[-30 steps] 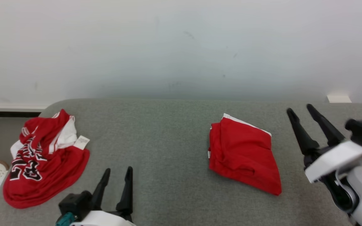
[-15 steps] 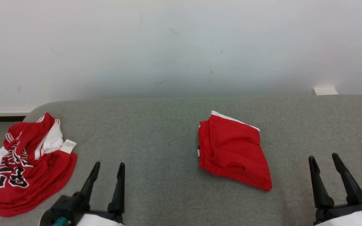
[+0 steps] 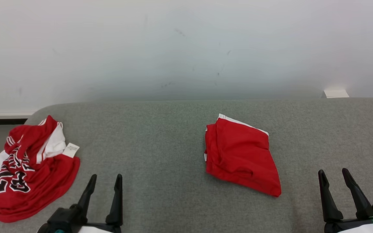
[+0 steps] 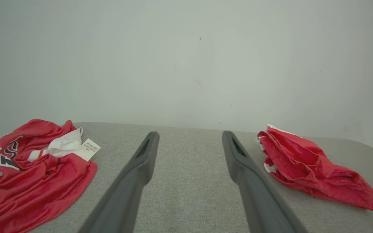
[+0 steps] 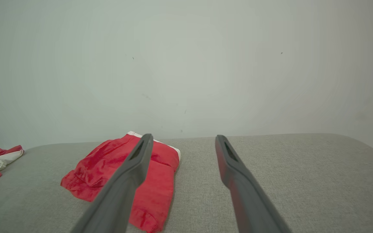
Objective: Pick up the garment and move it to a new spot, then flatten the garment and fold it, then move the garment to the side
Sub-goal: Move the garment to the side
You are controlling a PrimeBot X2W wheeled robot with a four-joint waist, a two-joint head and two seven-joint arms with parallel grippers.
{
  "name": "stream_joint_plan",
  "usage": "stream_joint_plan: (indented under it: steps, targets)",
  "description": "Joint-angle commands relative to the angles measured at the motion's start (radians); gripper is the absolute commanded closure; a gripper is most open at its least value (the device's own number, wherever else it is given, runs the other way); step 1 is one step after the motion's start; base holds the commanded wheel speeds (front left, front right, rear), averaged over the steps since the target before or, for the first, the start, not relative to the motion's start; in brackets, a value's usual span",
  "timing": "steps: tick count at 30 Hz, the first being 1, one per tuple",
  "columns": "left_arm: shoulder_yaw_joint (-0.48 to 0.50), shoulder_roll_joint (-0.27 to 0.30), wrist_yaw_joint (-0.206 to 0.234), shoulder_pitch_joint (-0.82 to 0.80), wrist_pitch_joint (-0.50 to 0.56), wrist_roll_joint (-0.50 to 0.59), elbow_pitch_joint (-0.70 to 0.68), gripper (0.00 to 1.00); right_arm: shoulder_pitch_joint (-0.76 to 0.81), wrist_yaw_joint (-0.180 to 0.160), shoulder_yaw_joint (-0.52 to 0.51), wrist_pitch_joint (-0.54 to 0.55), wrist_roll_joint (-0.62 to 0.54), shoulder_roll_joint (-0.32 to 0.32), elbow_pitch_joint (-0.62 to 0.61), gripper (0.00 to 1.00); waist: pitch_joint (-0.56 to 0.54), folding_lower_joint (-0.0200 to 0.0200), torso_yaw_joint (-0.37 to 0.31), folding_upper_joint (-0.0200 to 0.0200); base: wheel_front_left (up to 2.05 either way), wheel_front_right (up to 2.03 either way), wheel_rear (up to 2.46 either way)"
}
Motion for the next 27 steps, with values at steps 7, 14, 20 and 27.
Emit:
stream_joint_plan:
  steps: [7,14,20,27]
  targets:
    - [-0.008,0.001,-0.007,-0.001,0.000,-0.009,0.002,0.00,-0.035,0.000,0.035,0.000,0.009,-0.018,0.058,0.00,0.006,0.0000,0.011,0.0000,0.00,0.00,0.00]
    - [-0.040,0.001,-0.007,-0.024,0.000,-0.004,-0.004,0.00,-0.215,0.000,0.152,0.081,0.064,-0.046,0.243,0.00,0.027,0.0000,0.034,0.0000,0.00,0.00,0.00]
    - [-0.067,0.001,-0.005,-0.052,0.000,0.008,-0.004,0.00,-0.411,0.000,0.228,0.224,0.186,-0.063,0.348,0.00,0.072,0.0000,0.087,0.0000,0.00,0.00,0.00]
    - [-0.087,0.001,-0.002,-0.082,0.000,-0.006,0.003,0.00,-0.566,0.000,0.203,0.399,0.260,-0.062,0.588,0.00,0.110,0.0000,0.165,0.0000,0.00,0.00,0.00]
